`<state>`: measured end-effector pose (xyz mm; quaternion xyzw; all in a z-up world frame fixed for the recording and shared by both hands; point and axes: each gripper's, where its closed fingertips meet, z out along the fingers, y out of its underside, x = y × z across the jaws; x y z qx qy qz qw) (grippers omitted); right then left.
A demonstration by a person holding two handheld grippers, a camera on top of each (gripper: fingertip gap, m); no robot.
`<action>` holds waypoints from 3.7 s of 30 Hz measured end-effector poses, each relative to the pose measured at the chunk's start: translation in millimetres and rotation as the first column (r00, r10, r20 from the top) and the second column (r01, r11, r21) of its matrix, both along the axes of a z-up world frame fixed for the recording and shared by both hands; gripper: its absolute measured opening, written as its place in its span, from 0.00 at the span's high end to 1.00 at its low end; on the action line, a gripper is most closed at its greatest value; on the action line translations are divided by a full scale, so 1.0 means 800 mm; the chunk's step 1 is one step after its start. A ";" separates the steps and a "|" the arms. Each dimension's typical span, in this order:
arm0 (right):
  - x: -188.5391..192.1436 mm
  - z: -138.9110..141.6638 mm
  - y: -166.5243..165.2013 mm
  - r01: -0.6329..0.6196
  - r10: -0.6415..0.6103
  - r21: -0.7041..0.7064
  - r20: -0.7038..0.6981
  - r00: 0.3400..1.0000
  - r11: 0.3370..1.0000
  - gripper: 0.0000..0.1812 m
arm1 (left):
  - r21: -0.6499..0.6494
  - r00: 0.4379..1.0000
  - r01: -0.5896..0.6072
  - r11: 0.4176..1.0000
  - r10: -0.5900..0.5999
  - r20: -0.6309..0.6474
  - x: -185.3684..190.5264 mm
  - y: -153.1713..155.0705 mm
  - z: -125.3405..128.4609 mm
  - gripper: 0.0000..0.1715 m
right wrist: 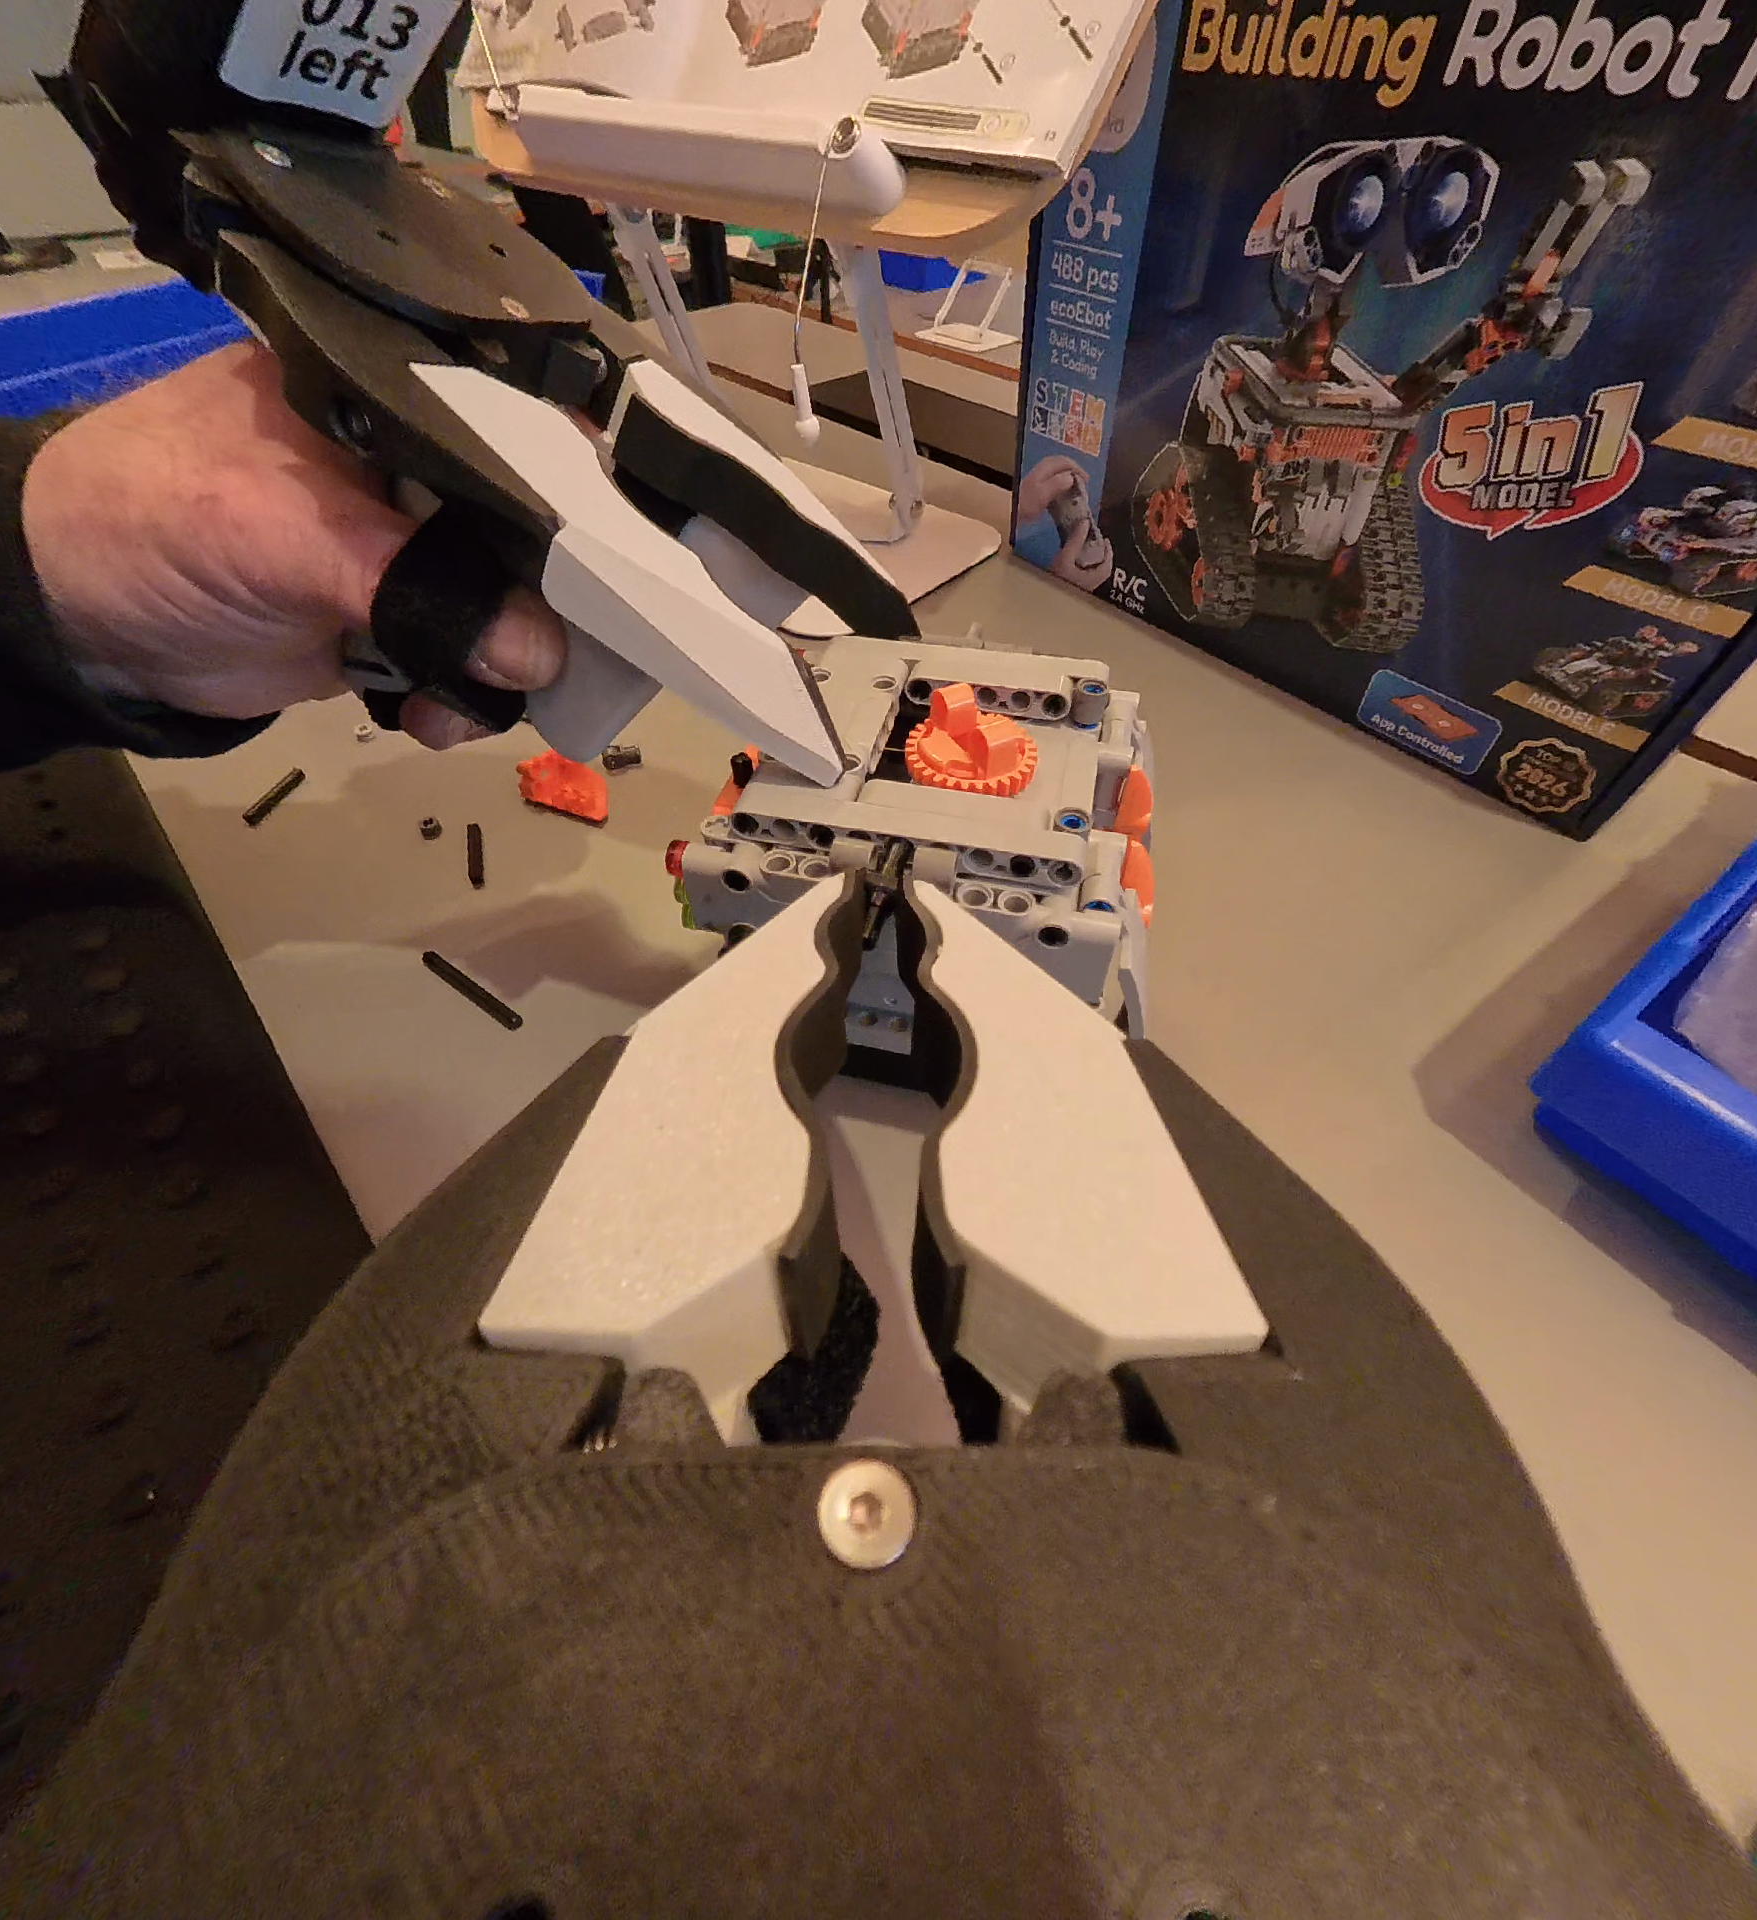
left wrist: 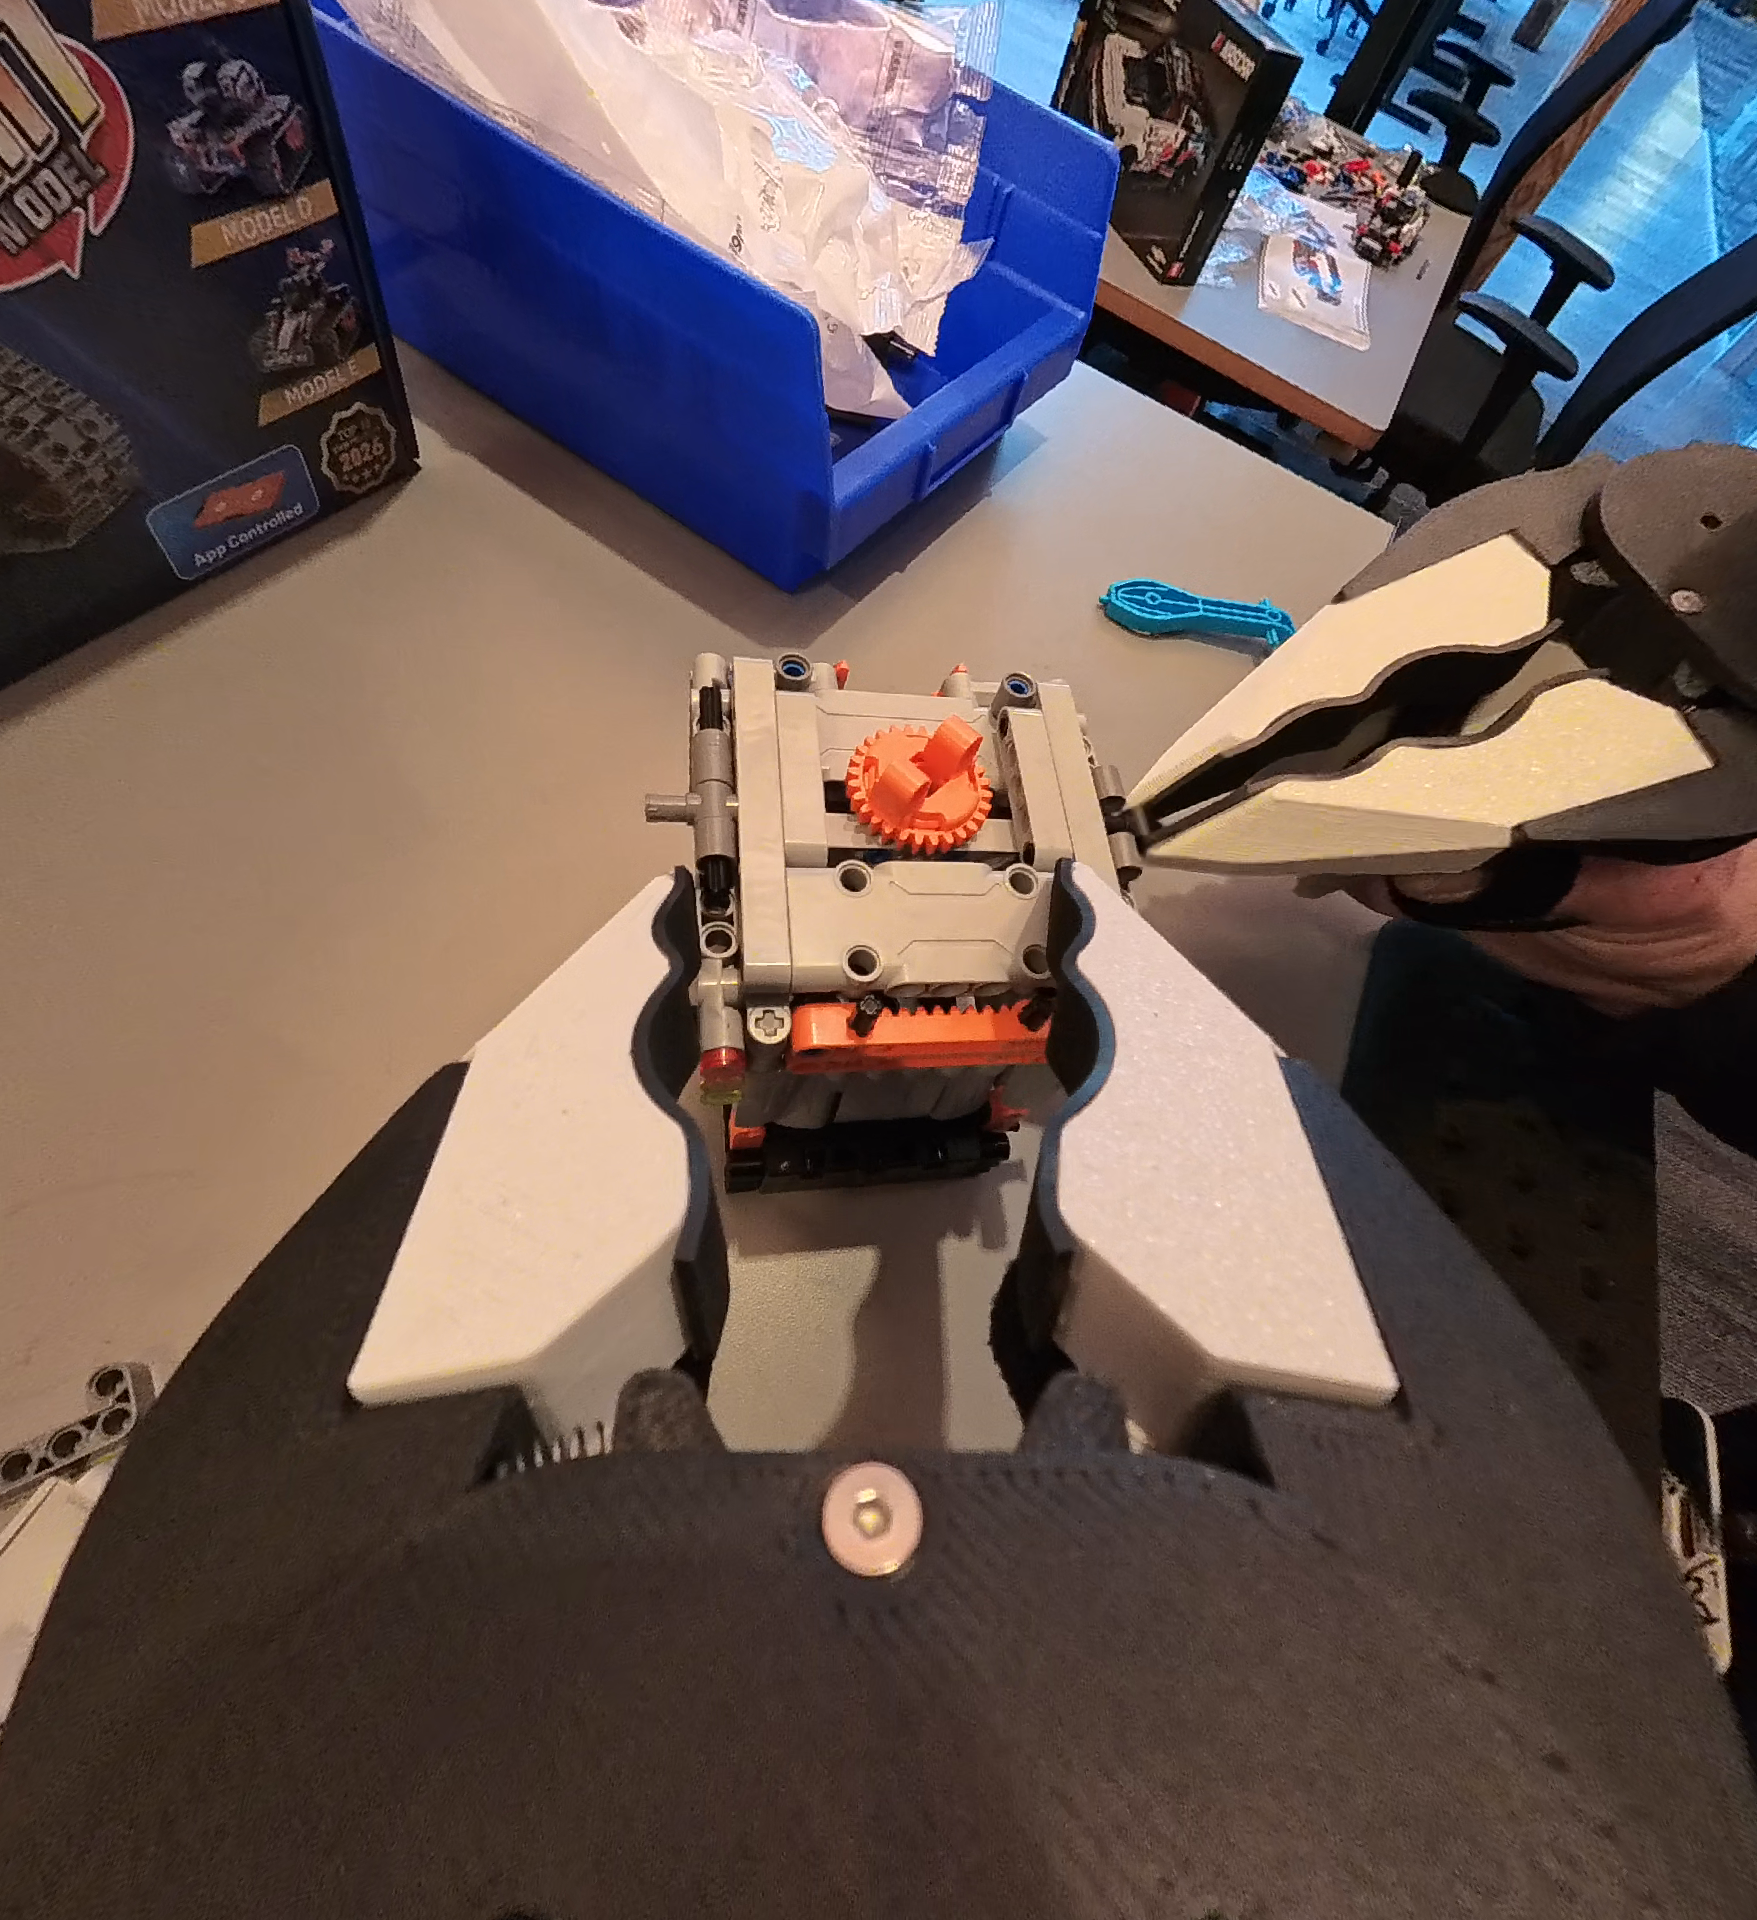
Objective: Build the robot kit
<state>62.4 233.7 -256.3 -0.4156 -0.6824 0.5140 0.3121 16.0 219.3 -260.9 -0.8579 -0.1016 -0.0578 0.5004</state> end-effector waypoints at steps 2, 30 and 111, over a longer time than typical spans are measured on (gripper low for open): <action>0.000 0.000 0.000 0.004 -0.004 -0.011 -0.004 1.000 1.000 0.99 | -0.001 1.000 0.000 1.000 0.000 0.001 0.000 0.000 0.000 0.62; 0.000 -0.001 -0.001 -0.126 0.110 0.084 0.171 0.979 0.988 0.99 | -0.007 1.000 -0.009 1.000 0.009 -0.004 -0.001 0.001 0.000 0.62; 0.045 0.047 -0.014 -0.114 0.167 -0.349 0.127 0.978 0.930 0.99 | -0.235 0.551 0.409 0.882 -0.444 -0.707 0.086 0.000 0.044 0.92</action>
